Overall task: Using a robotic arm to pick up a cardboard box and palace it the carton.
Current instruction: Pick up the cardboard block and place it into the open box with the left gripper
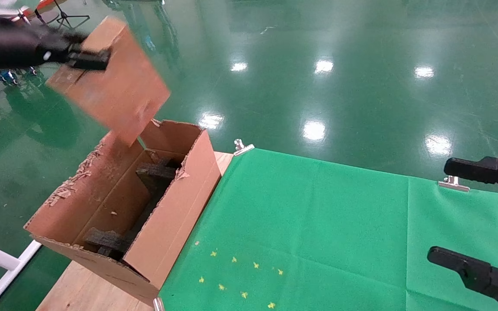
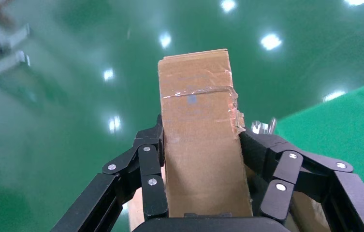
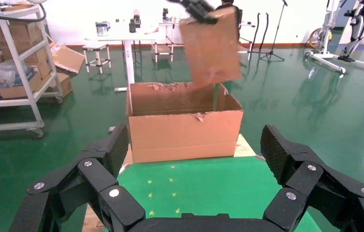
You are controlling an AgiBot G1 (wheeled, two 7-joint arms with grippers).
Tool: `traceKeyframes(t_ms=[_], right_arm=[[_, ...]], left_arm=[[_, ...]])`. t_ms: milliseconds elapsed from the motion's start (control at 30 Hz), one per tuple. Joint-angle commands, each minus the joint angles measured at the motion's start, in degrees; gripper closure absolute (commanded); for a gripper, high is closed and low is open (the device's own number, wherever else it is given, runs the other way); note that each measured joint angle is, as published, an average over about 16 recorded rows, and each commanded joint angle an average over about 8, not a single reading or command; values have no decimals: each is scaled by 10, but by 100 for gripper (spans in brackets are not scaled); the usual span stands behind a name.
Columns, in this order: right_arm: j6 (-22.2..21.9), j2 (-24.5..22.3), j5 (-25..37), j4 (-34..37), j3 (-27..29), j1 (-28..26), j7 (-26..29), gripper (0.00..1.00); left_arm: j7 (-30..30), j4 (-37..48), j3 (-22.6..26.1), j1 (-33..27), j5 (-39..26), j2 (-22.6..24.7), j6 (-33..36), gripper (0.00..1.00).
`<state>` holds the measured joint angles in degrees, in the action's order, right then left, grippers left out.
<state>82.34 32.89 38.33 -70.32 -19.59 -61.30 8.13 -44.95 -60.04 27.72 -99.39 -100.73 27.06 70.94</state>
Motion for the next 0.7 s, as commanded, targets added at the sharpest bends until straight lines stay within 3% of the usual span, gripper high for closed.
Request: traceKeyframes(t_ms=[33,700], right_arm=[[0,0,0,0,0,0,0,0],[0,0,0,0,0,0,0,0]], left_arm=[[1,25,-1,5,1,-11,3,100],[-81,64,16,176,-26,-54,-119,100]])
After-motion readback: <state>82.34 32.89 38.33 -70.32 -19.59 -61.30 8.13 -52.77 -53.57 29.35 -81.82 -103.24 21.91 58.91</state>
